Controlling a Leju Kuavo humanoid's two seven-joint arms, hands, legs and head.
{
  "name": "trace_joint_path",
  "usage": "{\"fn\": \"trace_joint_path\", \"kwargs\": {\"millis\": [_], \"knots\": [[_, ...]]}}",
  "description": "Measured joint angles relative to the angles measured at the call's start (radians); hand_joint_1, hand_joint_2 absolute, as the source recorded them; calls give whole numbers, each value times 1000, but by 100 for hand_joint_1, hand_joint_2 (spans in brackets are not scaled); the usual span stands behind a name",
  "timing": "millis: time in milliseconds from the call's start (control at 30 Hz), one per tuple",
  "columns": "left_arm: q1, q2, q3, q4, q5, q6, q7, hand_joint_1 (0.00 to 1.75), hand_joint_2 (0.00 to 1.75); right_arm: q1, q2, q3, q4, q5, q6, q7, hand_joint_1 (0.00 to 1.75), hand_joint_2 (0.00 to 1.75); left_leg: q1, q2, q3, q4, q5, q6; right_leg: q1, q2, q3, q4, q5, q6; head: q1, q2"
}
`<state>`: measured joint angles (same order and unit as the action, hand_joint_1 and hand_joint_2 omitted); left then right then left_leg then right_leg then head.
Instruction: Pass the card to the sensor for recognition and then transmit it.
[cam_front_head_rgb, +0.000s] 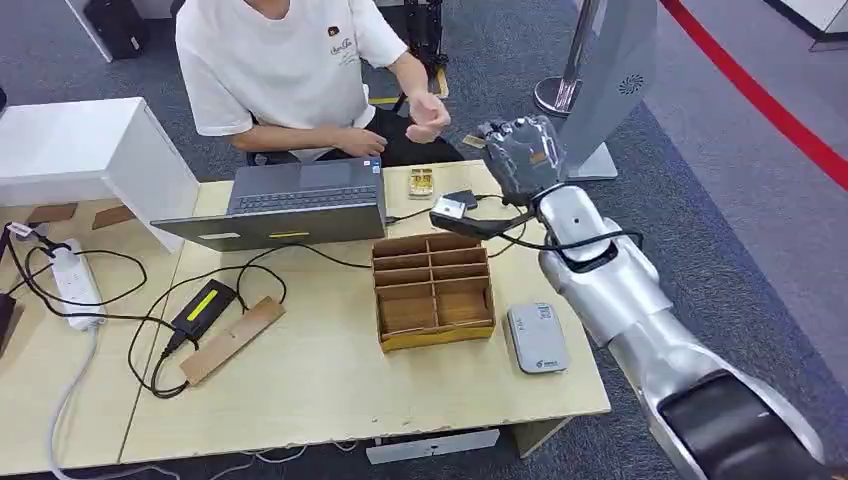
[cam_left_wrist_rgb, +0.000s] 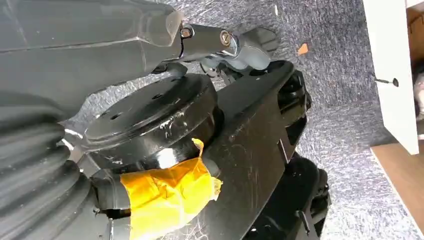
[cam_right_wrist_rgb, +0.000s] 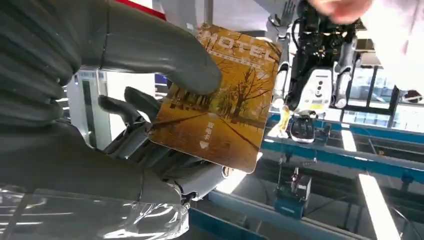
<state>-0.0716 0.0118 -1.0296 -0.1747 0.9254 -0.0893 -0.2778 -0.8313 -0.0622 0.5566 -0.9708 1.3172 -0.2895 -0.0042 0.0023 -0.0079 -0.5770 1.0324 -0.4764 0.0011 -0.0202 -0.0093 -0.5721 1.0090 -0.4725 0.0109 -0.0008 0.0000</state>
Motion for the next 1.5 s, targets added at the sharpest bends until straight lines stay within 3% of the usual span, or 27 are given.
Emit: {"fn": "trace_joint_path", "kwargs": {"millis": [167,367,600,867,1100,1500], "knots": [[0,-1,-1,0,19,2,15,0,175,42,-4,-3,-51,-28,-30,-18,175,175,0,0,0,0,0,0,0,0,-1,0,0,0,0,0],[1,-1,-1,0,39,16,18,0,175,158,-55,-34,-179,-68,-70,-43,175,175,0,0,-1,0,0,0,0,-1,-1,0,0,0,0,0],[3,-1,-1,0,59,30,26,0,175,318,-136,-113,-354,-90,-100,-74,175,175,0,0,-2,0,-1,1,0,0,-1,-1,0,0,0,0],[4,-1,-1,1,77,42,40,0,175,504,-186,-203,-481,-84,-140,-109,175,175,0,0,-2,0,-1,0,0,0,-2,-1,0,0,0,0],[4,-2,-1,1,91,46,47,0,175,609,-196,-276,-468,-68,-189,-135,175,175,0,0,-2,0,-1,0,0,0,-2,-1,0,0,0,0],[4,-5,-1,1,116,52,56,0,175,695,-183,-344,-289,-62,-259,-161,175,175,0,0,-2,0,-1,1,0,0,-2,-1,0,0,0,0]]}}
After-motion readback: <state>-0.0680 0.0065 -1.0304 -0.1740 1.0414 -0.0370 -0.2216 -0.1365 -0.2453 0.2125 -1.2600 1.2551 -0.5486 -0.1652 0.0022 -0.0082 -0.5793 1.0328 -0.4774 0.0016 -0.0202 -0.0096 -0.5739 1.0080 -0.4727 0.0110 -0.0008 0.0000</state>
